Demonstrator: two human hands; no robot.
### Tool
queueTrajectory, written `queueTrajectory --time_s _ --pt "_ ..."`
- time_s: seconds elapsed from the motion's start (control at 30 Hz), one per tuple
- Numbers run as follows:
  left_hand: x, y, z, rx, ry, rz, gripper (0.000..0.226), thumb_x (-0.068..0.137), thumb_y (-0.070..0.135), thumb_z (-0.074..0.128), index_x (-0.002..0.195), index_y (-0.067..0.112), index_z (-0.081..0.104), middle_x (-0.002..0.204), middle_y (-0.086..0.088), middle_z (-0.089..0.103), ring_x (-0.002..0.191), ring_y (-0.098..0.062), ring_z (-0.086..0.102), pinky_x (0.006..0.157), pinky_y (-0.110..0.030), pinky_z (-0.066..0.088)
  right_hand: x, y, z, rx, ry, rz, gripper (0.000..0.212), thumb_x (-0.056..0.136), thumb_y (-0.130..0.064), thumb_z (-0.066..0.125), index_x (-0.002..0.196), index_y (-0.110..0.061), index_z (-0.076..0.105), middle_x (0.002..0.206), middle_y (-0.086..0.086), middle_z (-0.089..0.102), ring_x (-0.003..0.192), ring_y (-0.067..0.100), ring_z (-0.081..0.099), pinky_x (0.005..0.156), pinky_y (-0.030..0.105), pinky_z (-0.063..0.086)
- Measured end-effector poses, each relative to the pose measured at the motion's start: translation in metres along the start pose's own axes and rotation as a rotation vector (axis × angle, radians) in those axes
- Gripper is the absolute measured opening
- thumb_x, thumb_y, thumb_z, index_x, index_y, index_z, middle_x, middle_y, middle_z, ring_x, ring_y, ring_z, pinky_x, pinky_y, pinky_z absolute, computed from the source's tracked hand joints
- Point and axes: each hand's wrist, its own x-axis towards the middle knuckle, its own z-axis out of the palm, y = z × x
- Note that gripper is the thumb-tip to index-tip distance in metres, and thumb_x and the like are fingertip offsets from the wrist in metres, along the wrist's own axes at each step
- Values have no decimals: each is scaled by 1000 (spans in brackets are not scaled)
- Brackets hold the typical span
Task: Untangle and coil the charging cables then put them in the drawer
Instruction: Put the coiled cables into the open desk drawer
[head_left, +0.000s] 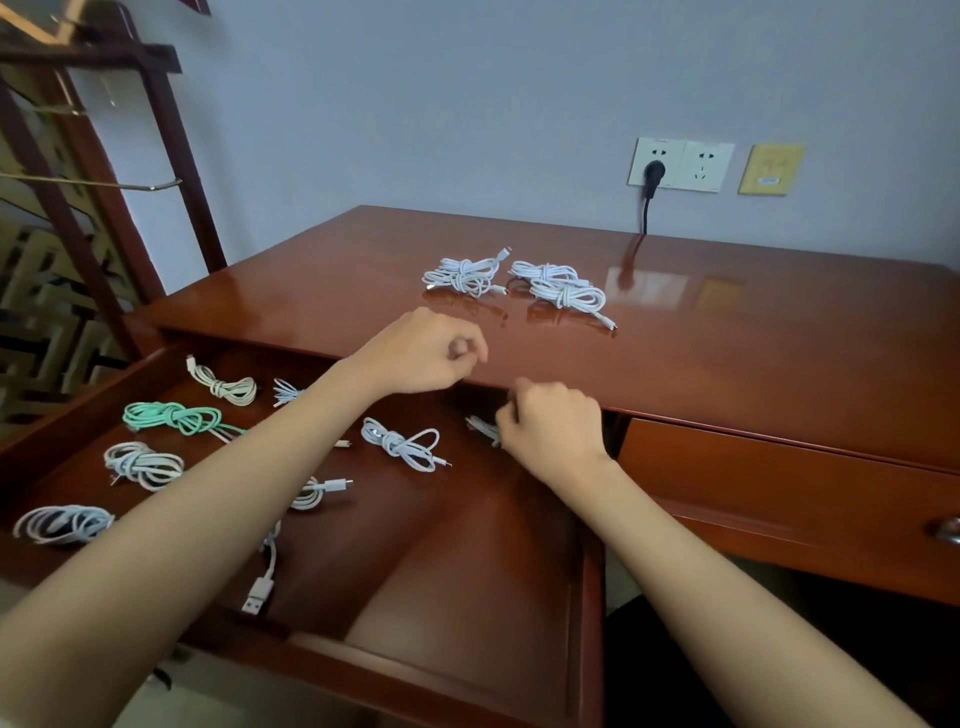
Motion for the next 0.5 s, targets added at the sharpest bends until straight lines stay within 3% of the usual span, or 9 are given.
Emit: queueTrajectory --time_s 0.17,0.27,0.4,0.5 --pt "47 0 -5 54 58 -28 28 85 11 48 105 23 65 102 0 66 99 -21 59 89 -31 47 48 10 -18 118 96 78 26 87 -22 46 103 -8 61 104 18 63 98 38 58 75 34 42" --pt "73 -17 -3 82 53 -113 41 84 5 46 124 14 52 126 -8 56 119 -27 49 95 -36 43 80 26 -12 165 88 88 29 86 -15 46 109 -5 60 114 16 59 107 35 54 78 33 41" --pt "92 -38 4 295 -112 -238 60 84 7 48 141 12 32 141 -15 42 128 -34 40 100 -41 33 114 51 -1 9 28 70 45 86 -15 50 129 -3 44 137 15 40 127 33 37 101 39 33" --pt "96 -47 11 363 -231 -284 69 86 6 43 148 12 13 154 -14 20 144 -28 12 114 -43 11 126 66 8 -44 -87 137 61 87 -21 50 141 -6 26 150 13 22 139 29 20 109 42 23"
